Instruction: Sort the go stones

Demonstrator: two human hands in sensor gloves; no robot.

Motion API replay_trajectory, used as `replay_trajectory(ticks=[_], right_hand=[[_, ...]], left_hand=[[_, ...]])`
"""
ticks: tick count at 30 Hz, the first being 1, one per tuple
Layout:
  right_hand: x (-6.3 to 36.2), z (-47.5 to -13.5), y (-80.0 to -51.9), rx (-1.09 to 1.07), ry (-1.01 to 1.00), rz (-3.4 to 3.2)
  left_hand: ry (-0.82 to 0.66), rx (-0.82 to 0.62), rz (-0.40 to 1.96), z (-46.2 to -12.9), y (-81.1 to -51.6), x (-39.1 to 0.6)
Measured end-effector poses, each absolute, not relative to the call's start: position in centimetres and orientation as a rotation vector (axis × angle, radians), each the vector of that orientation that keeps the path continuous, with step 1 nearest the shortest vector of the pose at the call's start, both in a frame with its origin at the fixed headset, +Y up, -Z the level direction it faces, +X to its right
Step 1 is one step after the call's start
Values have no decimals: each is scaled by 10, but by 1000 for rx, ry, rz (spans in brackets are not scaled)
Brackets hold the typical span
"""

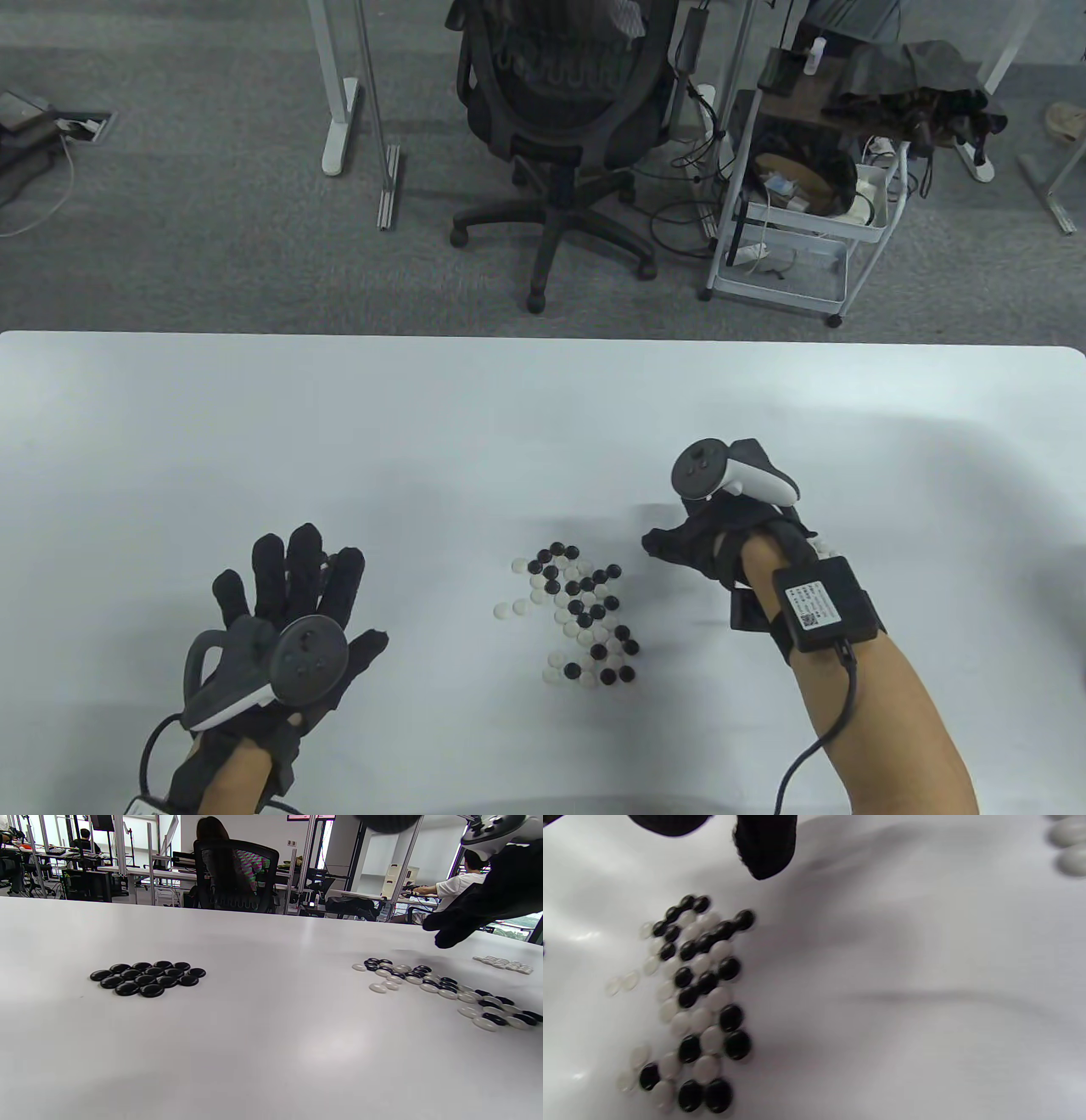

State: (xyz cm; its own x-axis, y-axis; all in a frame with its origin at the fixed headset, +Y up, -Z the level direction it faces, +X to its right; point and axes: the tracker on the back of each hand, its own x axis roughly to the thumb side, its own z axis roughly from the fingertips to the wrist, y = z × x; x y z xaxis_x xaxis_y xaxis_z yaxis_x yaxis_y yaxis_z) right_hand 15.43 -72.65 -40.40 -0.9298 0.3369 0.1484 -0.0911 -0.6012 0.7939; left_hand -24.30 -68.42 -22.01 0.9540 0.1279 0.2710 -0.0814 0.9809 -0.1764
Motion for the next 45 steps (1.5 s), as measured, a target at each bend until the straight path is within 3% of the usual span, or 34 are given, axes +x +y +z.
replay_trajectory(ticks=[7,16,21,26,31,45], right_hand=[[113,-399,-744,550,1303,2550],[109,-401,-758,522,1336,2604],[146,-418,-754,301,1301,2669],[213,-437,-749,-64,1263,2676],[261,-439,-750,-278,1185,2672],[298,-429,-749,-387,1155,2629]], left_hand=[[-289,-158,115,-220,-683,-244],[-291,-149,121,-219,-683,-246],[-290,-145,121,-219,-683,-246],[-293,-150,117,-219,-683,-245],[-289,-148,120,-219,-683,-246],[-287,-155,117,-220,-683,-245]])
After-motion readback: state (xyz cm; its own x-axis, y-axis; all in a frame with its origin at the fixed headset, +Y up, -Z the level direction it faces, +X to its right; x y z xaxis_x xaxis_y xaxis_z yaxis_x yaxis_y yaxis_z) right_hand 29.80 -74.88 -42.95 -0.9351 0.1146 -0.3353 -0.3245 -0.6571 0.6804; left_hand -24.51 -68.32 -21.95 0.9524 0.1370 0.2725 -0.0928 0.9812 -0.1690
